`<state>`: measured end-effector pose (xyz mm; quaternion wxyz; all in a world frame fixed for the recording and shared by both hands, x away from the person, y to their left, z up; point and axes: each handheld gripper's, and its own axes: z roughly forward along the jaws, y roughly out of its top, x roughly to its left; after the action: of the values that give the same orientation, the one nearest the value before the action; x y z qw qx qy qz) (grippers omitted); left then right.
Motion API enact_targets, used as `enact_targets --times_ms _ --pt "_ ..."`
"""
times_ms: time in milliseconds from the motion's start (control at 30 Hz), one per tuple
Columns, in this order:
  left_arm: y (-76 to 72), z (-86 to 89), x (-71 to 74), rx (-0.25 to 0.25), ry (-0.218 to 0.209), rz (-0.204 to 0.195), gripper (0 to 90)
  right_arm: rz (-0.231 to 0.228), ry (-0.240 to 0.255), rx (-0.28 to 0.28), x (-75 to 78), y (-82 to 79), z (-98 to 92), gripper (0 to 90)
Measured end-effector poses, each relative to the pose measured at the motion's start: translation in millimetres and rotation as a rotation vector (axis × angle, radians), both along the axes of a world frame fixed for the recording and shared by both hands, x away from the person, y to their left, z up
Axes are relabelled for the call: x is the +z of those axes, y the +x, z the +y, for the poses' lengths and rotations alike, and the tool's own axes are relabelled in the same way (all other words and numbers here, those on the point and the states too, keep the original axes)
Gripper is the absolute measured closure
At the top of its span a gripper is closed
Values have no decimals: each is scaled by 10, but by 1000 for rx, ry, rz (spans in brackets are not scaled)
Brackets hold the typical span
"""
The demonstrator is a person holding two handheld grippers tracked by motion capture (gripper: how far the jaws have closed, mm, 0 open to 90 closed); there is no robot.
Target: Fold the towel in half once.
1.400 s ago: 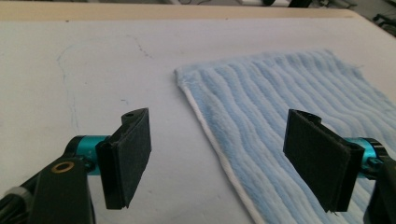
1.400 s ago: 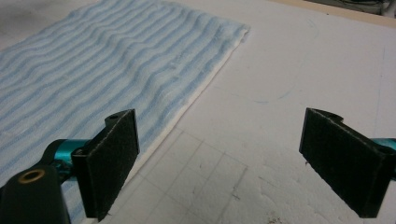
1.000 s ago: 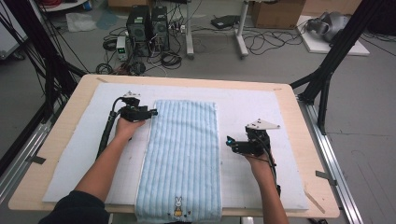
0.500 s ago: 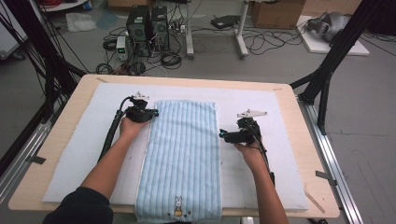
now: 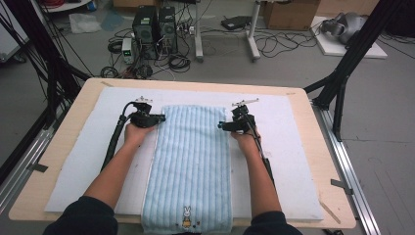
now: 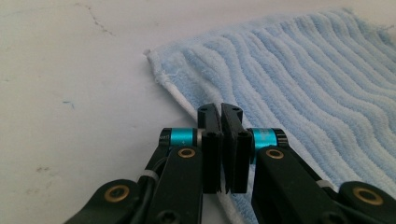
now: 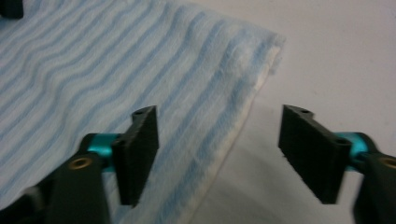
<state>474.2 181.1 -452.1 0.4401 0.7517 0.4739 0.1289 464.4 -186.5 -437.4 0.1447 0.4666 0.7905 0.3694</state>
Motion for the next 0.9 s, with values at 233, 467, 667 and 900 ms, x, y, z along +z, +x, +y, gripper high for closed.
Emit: enact_targets --times_ms 233,467,667,900 --pt "15 21 -5 6 -15 13 866 -4 -97 -2 -21 47 84 831" --pt "63 80 79 65 -109 -46 870 -63 -101 -32 86 137 129 873" --pt "7 139 174 33 -148 -70 869 -79 -35 -26 136 88 84 871" --pt "-185 181 236 -6 -160 -111 869 -106 -8 18 184 -74 47 870"
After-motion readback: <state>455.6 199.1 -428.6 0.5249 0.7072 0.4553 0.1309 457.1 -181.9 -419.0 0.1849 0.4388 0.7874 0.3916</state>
